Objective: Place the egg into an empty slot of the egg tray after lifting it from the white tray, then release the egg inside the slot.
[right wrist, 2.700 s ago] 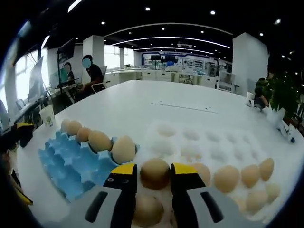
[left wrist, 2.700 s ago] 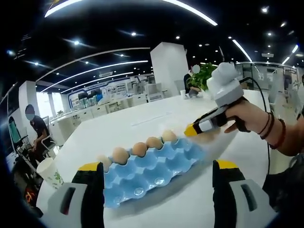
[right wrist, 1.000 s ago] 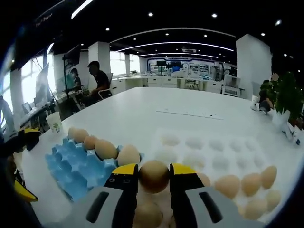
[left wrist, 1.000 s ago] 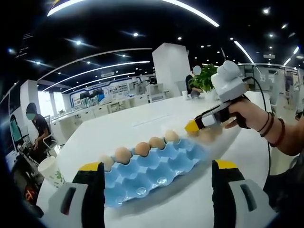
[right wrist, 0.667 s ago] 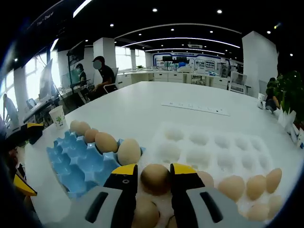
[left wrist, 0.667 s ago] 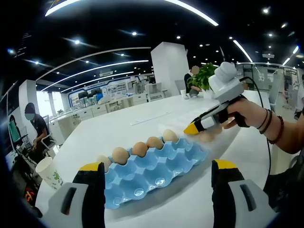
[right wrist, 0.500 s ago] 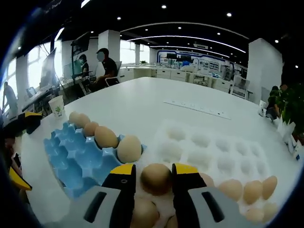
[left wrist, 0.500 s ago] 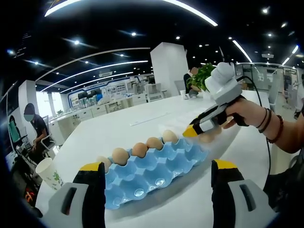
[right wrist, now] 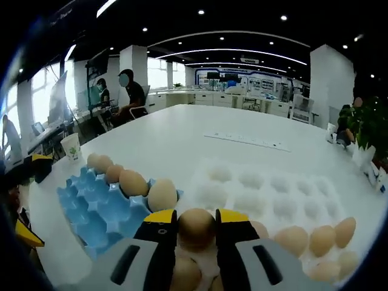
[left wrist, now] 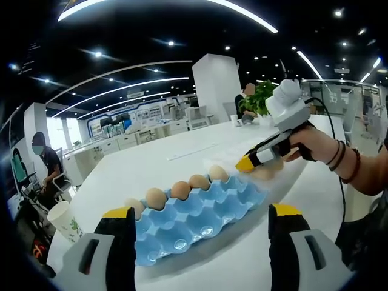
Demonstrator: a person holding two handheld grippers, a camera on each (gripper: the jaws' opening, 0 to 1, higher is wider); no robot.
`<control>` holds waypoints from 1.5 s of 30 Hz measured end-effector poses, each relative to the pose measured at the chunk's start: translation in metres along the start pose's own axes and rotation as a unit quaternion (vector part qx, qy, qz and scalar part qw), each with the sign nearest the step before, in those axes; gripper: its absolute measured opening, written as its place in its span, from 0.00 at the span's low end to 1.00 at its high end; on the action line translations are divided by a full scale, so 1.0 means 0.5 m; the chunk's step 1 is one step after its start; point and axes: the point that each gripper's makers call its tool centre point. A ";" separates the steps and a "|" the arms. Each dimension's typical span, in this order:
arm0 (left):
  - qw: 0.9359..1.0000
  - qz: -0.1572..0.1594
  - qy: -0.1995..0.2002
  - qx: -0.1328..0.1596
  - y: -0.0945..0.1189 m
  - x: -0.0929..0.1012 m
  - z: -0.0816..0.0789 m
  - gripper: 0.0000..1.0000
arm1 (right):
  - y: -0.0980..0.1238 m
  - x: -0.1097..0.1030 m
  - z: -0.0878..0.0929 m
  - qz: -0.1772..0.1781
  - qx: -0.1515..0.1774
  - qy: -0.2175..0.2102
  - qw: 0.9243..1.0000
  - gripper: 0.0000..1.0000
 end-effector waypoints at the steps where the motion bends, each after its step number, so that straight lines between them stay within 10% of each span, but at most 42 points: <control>1: 1.000 -0.001 0.000 0.000 0.000 -0.001 0.000 0.92 | 0.008 0.001 -0.010 0.001 0.008 0.004 1.000 0.25; 45: 1.000 -0.003 -0.001 -0.004 0.005 -0.003 0.005 0.91 | -0.001 -0.025 -0.019 -0.040 0.034 -0.012 0.999 0.29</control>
Point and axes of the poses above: the point that each gripper's makers call its tool centre point, and the gripper's own axes: y roughly backward along the fingers, x roughly to its right, z roughly out of its underside
